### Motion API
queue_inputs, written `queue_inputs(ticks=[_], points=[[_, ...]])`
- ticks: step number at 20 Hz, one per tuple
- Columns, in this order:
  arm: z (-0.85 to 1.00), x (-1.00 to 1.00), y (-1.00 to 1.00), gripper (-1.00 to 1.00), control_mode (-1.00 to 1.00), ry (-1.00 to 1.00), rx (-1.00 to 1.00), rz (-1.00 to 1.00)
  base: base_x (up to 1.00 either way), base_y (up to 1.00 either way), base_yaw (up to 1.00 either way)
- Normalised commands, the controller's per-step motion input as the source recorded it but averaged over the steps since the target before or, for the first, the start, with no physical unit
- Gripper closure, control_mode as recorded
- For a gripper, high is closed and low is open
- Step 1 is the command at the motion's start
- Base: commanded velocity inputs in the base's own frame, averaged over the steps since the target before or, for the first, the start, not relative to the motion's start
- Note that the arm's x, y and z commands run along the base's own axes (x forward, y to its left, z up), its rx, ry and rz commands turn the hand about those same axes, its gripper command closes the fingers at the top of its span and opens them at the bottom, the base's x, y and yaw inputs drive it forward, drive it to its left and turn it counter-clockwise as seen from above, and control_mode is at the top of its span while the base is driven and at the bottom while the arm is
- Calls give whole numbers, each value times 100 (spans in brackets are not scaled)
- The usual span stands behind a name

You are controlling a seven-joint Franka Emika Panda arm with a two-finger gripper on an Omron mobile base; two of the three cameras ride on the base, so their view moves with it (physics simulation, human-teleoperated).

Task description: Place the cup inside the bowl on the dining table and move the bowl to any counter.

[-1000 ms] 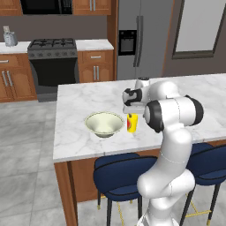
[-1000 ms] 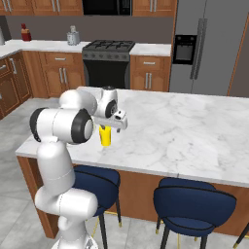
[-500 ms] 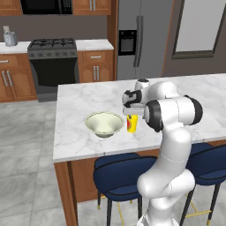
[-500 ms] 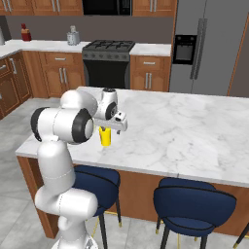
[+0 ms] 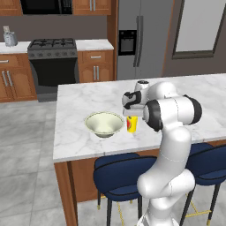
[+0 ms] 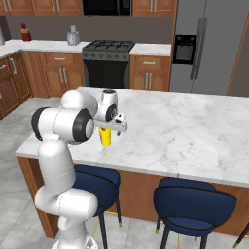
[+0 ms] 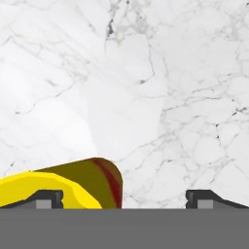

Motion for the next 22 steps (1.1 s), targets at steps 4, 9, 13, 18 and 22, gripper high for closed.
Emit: queue_inputs(ticks=[4,9,13,18,22], points=[[-1,0,0,-100,-100,0,0,0,0,0,0],[0,0,0,-100,-100,0,0,0,0,0,0],[0,0,0,100,-100,0,0,0,0,0,0],[0,0,0,100,-100,0,0,0,0,0,0],[0,0,0,100,-100,0,0,0,0,0,0]])
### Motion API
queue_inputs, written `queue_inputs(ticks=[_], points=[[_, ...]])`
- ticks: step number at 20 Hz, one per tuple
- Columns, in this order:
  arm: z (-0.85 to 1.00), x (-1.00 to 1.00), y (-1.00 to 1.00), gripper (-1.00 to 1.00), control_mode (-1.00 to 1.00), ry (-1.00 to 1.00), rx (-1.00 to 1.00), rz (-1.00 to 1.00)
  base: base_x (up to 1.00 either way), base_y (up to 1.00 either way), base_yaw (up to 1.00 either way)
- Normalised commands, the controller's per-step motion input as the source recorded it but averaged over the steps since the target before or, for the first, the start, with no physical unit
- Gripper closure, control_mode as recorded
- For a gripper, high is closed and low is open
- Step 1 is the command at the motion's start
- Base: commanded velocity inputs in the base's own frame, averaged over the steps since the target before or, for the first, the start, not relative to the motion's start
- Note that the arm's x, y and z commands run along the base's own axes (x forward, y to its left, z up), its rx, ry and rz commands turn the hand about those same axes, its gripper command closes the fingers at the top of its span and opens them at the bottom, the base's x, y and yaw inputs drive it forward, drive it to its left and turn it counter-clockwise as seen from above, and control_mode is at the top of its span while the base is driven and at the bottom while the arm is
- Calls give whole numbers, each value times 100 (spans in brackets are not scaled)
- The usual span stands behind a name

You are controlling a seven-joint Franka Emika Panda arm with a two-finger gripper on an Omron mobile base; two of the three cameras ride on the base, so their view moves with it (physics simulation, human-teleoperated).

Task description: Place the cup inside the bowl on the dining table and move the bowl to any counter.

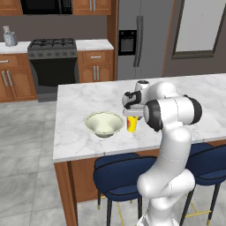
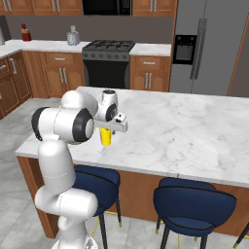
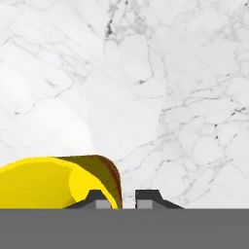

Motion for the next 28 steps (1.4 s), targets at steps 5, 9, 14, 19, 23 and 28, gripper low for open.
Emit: queue_inputs(ticks=[5,9,14,19,23,28], points=[[0,0,0,100,-100,0,0,0,0,0,0],[0,-1,0,100,-100,0,0,0,0,0,0],[0,-4,0,100,-100,0,0,0,0,0,0],[9,0,0,100,-100,0,0,1,0,0,0],[14,0,0,100,-100,0,0,0,0,0,0],[17,0,0,100,-100,-1,2,0,0,0,0]])
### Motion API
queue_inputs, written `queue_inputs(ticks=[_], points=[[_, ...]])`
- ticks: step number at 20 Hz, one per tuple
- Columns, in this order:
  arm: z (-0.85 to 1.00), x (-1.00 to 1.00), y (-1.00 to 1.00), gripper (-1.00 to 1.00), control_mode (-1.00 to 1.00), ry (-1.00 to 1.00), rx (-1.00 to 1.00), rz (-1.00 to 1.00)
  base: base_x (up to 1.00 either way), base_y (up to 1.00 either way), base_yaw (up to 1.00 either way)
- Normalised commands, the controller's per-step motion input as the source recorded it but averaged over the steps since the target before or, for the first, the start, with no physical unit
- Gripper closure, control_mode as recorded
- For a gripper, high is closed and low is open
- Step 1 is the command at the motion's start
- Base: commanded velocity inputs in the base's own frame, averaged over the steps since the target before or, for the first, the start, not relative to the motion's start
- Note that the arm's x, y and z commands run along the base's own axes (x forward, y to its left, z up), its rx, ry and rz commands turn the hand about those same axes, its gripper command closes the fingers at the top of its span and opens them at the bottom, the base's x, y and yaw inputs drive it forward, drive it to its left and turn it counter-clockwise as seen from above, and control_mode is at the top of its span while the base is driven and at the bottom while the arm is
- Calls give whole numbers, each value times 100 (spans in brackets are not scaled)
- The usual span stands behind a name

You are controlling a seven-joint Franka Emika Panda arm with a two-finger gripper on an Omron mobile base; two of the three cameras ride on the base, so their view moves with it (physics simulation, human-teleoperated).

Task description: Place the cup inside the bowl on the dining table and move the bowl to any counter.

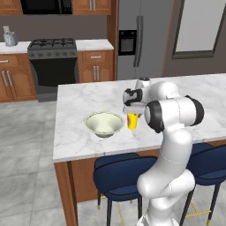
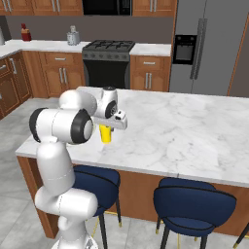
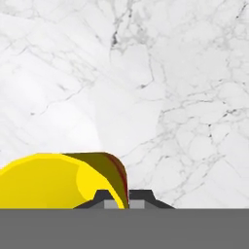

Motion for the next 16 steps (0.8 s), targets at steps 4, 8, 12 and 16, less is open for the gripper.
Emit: queue_inputs(ticks=[4,8,12,16], points=[[16,-1,0,100,-100,-1,3,0,0,0,0],[18,-7,0,100,-100,-3,3,0,0,0,0],[20,-2,0,100,-100,-4,2,0,0,0,0],[20,-1,0,100,-100,-1,0,0,0,0,0]])
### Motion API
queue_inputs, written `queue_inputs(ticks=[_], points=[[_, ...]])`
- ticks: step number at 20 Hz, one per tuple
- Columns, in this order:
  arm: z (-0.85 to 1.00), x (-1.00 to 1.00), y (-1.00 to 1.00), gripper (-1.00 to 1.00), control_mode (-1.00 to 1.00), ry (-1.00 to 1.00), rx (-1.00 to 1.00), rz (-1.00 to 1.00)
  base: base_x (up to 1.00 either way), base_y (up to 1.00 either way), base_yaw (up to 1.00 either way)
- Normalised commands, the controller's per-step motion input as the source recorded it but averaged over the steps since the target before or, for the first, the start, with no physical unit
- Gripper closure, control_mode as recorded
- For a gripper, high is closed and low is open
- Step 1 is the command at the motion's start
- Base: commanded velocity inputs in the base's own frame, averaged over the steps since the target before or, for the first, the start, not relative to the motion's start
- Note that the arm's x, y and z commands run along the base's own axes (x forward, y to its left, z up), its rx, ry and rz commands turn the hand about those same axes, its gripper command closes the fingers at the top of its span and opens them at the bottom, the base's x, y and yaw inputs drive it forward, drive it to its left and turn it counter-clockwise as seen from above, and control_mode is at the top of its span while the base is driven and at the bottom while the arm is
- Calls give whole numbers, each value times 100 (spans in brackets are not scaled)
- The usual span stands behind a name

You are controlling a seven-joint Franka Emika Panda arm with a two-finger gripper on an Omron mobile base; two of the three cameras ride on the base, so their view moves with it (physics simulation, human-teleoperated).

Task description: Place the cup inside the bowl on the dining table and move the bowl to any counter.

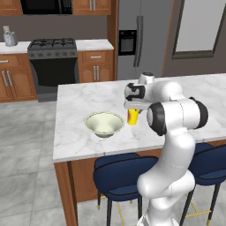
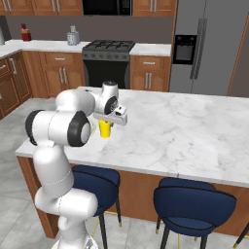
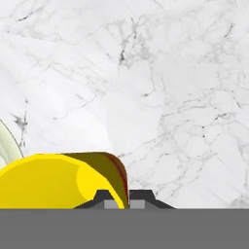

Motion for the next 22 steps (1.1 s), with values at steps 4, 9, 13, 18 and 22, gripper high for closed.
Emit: queue_inputs(ticks=[4,9,13,18,22], points=[[23,-4,0,100,-100,-2,0,0,0,0,0],[24,-1,0,100,-100,0,0,0,0,0,0],[28,0,0,100,-100,0,0,0,0,0,0],[20,0,6,100,-100,0,0,0,0,0,0],[16,0,16,100,-100,0,0,0,0,0,0]])
